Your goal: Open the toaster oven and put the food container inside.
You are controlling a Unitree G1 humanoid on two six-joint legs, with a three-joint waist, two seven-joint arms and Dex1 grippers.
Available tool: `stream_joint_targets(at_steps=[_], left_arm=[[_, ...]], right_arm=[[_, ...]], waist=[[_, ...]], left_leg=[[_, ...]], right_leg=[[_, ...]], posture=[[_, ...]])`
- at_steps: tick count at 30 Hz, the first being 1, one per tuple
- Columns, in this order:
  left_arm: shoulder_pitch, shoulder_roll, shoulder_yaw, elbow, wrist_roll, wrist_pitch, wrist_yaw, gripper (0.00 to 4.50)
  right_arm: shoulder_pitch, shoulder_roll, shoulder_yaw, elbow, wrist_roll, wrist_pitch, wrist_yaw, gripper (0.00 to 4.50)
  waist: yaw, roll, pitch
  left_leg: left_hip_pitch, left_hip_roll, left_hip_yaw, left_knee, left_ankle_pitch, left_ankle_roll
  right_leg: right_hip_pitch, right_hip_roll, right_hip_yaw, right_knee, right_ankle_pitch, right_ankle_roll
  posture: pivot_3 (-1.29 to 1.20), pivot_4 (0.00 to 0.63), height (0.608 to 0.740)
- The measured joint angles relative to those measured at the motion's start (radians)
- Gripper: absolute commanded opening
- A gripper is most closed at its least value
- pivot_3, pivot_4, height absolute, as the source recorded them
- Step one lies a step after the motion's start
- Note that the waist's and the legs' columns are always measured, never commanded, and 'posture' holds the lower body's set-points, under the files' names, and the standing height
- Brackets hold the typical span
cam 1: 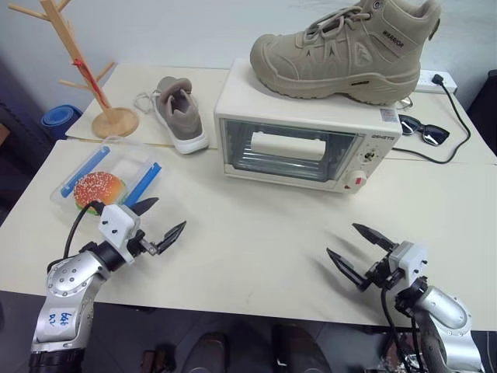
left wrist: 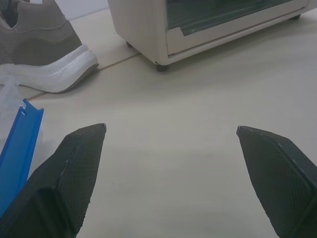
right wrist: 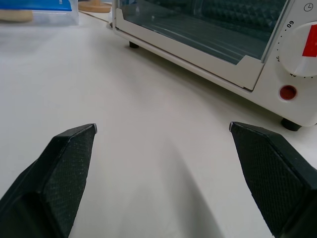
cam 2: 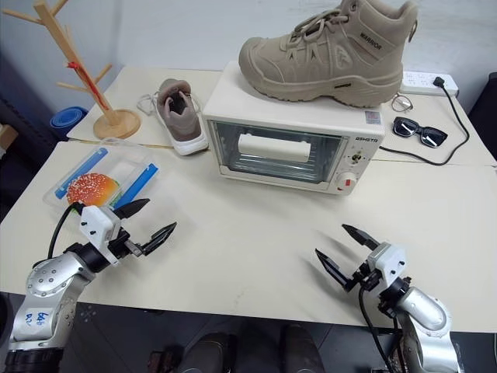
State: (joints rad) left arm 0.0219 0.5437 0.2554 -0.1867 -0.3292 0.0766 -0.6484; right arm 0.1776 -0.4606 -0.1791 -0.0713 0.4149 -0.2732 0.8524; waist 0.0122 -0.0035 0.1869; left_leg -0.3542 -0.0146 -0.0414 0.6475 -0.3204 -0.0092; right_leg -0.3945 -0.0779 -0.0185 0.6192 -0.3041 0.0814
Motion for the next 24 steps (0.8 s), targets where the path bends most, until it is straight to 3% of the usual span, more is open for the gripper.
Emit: stream_joint_targets(at_steps=[6,9,12,20,24], left_arm=[[-0.010,0.011,0.009,-0.021,-0.089,0.082,-0.046,4.50],[-0.010,0.058,0.075,-0.084,-0.276,0.206,-0.116,4.50],[-0.012,0.105,0.134,-0.124,-0.353,0.253,-0.148,4.50],[0.028,0.116,0.171,-0.129,-0.377,0.261,-0.186,4.50],[0.069,0.095,0.172,-0.149,-0.374,0.251,-0.185,4.50]], right_arm=[[-0.007,-0.003,0.024,-0.051,0.038,0.064,0.030,4.48],[-0.115,-0.004,0.026,-0.112,0.084,0.159,0.003,4.48],[-0.224,-0.012,0.027,-0.145,0.105,0.230,-0.028,4.48],[-0.481,0.001,0.066,-0.107,0.109,0.368,-0.065,4.48],[-0.529,0.029,0.094,-0.088,0.112,0.396,-0.065,4.48]], waist=[[-0.003,0.000,0.000],[-0.018,0.000,0.000],[-0.015,0.001,0.000],[-0.014,0.001,0.000],[-0.015,0.001,0.001]], left_leg=[[0.000,0.000,0.000,0.000,0.000,0.000],[0.000,0.001,0.000,0.001,0.000,0.000],[0.000,0.001,0.000,-0.001,0.000,-0.001],[-0.002,0.001,0.000,0.000,0.000,-0.001],[-0.002,0.001,0.000,0.000,0.000,-0.001]], right_leg=[[0.000,0.000,0.000,0.000,0.000,0.000],[-0.001,0.000,0.001,0.001,0.000,0.000],[-0.001,0.000,0.000,0.002,-0.001,-0.002],[-0.003,0.000,0.000,0.000,-0.001,-0.002],[-0.003,0.000,0.000,0.000,-0.001,-0.002]], posture=[[0.00,0.150,0.740],[0.00,0.150,0.740],[0.00,0.150,0.740],[0.00,0.150,0.740],[0.00,0.150,0.740]])
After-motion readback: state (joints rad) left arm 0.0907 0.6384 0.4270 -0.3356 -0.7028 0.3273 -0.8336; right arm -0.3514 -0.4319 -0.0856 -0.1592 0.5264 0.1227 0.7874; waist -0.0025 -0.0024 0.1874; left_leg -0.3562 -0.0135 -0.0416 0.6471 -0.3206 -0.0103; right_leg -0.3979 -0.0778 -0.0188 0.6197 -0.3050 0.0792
